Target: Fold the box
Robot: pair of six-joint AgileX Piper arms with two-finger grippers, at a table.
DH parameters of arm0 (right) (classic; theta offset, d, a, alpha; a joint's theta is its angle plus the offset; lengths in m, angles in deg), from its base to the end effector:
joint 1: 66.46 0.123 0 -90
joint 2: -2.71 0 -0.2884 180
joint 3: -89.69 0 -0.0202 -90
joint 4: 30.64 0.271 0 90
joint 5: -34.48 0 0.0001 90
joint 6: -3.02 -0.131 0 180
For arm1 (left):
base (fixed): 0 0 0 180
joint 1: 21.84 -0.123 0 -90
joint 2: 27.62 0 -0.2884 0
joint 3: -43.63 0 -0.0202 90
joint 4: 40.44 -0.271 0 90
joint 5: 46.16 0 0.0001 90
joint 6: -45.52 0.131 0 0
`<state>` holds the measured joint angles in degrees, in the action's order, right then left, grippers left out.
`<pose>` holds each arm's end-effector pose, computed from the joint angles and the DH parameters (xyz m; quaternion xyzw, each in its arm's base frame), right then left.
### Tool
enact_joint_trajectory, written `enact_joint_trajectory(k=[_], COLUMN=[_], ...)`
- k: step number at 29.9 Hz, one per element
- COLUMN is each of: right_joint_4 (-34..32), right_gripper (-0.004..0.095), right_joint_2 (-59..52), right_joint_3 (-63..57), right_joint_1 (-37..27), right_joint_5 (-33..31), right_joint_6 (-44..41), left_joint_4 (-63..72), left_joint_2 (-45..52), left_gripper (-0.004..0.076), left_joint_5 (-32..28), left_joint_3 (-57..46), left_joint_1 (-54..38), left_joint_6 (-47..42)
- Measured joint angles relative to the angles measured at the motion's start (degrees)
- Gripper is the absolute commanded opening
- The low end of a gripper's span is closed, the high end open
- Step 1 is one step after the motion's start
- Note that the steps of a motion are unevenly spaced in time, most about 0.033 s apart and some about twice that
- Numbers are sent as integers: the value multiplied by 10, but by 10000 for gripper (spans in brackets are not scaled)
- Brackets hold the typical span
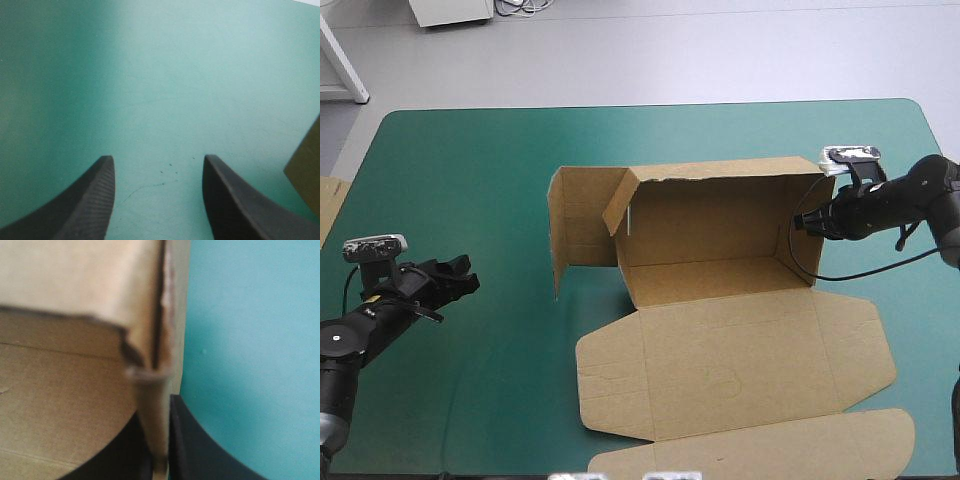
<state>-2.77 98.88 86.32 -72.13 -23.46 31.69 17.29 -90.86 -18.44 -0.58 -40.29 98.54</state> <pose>0.3572 0.0167 0.2764 -0.1060 0.9498 0.1591 0.2475 0.2398 0.0256 0.2527 -0.0549 0.8650 -0.1057 0.4875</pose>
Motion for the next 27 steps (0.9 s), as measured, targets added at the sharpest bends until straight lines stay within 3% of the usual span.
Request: enact_joint_trajectory(k=[8,19,27], right_joint_4=[-3,15,111], right_gripper=[373,457,457], right_joint_2=[15,15,-51], right_joint_3=[3,-24,-158], right_joint_1=[43,46,46], right_joint_5=[0,75,232], right_joint_6=[-4,28,147], left_joint_4=[1,2,2], left_joint_2=[0,0,-1], left_gripper=[383,383,383], left_joint_5=[3,2,1], left_joint_3=[0,0,0], left_joint_1=[5,5,5], left_joint_6=[12,14,18])
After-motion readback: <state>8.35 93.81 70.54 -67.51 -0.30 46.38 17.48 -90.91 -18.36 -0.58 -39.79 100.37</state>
